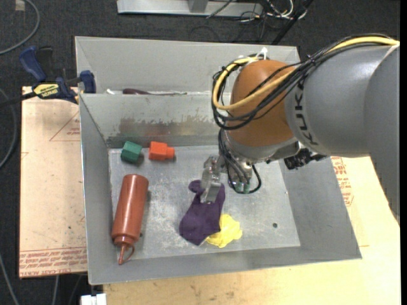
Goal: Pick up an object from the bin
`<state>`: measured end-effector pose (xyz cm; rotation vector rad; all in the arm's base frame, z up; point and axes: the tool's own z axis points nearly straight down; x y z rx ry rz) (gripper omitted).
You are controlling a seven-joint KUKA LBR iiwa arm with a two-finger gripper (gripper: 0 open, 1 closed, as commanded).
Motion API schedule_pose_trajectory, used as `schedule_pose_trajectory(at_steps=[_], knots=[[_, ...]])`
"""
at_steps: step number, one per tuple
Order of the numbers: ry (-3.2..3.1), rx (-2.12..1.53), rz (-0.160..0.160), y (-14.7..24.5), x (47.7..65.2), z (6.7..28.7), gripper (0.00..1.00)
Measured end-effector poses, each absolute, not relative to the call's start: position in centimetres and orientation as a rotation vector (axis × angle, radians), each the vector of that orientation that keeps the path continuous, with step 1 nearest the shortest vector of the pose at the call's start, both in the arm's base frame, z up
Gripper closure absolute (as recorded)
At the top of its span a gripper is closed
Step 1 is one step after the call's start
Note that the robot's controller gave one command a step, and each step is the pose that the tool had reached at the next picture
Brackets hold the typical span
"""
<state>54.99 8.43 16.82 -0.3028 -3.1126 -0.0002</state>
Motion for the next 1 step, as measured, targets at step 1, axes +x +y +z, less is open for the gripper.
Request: schedule_pose_trajectory(at_steps=[1], knots=[[-3.139, -0.363, -0.013, 9.62, 54.35, 28.08, 1.0]])
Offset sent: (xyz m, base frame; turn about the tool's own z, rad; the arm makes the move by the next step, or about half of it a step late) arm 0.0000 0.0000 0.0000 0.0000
